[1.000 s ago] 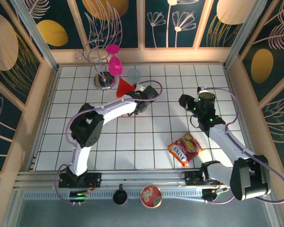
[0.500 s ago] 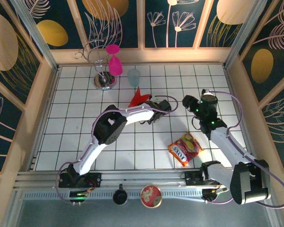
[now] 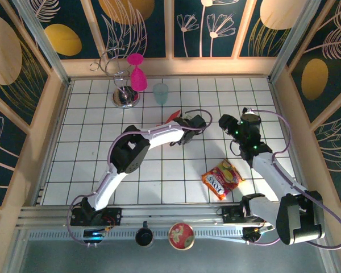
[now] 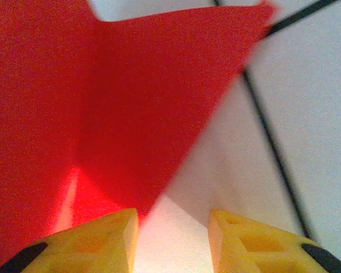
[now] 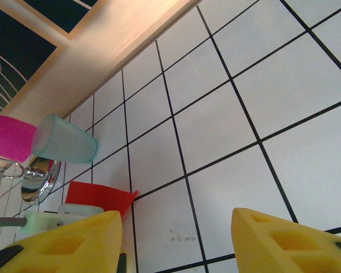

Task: Fold a paper plane with a square sheet of paper (pick it up from the middle)
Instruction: Turn over the paper at the center of the table.

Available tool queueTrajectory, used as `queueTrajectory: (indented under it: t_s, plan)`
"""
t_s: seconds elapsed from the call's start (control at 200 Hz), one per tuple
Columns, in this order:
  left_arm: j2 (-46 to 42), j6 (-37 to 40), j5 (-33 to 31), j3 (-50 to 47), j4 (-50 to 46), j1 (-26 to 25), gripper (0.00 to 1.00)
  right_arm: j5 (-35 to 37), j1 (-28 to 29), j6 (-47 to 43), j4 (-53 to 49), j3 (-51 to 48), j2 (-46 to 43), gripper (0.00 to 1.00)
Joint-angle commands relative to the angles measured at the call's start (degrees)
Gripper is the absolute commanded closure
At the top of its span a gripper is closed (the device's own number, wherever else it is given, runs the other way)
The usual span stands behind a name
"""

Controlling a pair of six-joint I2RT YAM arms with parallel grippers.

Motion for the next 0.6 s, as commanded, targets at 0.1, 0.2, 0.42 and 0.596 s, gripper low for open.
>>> queueTrajectory:
  t_s: [0.1, 0.2, 0.42, 0.596]
  plan:
    - [-12.1, -7.2, 23.4, -10.9, 11.7, -0.6, 0.58, -1.0, -0.4, -0.1, -0.7, 1.0, 0.2, 0.41]
    - [-18.3, -9.0, 28.5, -16.5, 16.3, -0.5, 0.55, -1.8, -0.3, 0.8, -1.0, 1.6, 0.8, 0.41]
    - [-32.1, -12.0, 31.5, -28.8, 24.0, 2.4, 0.43, -8.9, 0.5, 2.7, 0.5, 2.8, 4.9, 0.41]
    - [-38.9, -14.5, 36.6, -38.9, 32.4, 9.3, 0.37, -11.0, 4.4, 3.7, 3.8, 3.2, 8.6, 0.38]
